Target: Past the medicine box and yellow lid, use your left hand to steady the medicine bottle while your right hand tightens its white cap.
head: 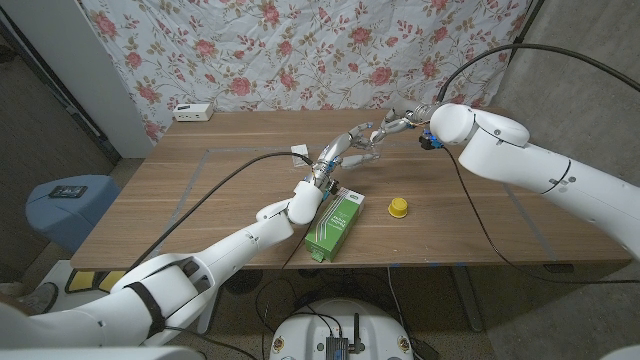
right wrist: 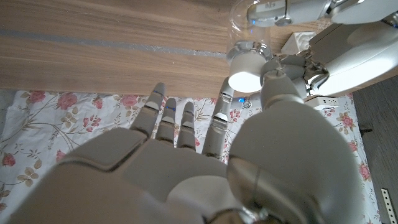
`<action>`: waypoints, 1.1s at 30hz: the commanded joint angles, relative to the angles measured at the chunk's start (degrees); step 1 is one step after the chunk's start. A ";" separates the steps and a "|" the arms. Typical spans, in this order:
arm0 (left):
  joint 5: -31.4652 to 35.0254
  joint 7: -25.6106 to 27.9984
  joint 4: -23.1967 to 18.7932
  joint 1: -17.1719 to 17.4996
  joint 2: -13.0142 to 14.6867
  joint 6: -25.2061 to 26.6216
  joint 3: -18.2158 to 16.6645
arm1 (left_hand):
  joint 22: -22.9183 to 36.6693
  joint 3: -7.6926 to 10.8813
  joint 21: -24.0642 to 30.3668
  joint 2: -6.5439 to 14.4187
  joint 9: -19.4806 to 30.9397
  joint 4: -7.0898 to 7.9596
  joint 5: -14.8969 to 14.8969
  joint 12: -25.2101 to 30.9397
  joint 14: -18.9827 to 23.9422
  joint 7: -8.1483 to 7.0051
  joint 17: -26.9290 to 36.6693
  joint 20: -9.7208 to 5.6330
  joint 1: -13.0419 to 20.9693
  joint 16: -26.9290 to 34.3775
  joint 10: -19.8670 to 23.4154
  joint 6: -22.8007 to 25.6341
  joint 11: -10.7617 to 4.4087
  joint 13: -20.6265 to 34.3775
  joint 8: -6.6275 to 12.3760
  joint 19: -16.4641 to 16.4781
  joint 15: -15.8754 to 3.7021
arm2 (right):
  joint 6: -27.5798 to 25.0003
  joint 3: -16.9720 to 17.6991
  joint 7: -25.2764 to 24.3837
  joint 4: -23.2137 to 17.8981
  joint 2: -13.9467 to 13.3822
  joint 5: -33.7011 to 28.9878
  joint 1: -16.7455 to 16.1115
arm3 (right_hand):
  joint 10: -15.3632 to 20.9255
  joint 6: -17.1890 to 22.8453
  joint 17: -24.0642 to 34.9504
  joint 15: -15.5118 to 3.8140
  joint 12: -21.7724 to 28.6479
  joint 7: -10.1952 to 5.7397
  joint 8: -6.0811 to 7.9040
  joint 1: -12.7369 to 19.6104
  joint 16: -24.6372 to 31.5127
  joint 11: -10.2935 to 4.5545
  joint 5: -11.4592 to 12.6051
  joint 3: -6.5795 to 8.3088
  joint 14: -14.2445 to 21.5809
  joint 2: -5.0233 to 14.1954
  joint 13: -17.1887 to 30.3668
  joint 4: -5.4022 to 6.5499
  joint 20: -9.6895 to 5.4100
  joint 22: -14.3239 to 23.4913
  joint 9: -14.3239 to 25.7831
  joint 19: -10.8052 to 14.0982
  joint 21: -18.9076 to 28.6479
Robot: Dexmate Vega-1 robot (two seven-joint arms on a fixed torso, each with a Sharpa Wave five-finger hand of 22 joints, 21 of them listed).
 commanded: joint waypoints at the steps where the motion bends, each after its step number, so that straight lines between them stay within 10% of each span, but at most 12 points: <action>1: 0.21 -0.22 -1.22 0.57 0.45 0.34 -0.18 | 0.14 0.08 0.26 0.59 0.29 0.17 0.18 0.34 0.03 -0.19 0.20 -6.98 -0.23 0.22 4.83 0.15 -4.59 0.19 0.22 -0.23 -3.82 | -0.15 0.89 -1.87 -0.48 0.52 0.15 -1.46 | 1.02 2.08 0.16 -0.16 0.51 0.16 0.82 -0.42 0.36 -0.31 0.03 -0.01 0.81 0.24 0.20 0.42 -0.07 0.08 0.16 0.91 0.35; 33: 0.85 -0.25 -5.83 3.37 2.34 2.09 -1.50 | 0.14 0.07 0.25 0.62 0.29 0.15 0.19 0.30 -0.01 -0.49 0.17 -6.89 -0.18 0.18 4.77 0.31 -4.43 0.19 0.26 -0.24 -3.74 | -6.62 -2.18 -6.57 -2.09 2.26 -0.93 -0.97 | 6.73 11.10 0.29 -1.23 1.19 1.02 3.86 -3.20 1.09 -1.34 0.06 -1.24 4.36 0.25 0.12 1.15 0.05 0.14 -0.46 3.16 0.39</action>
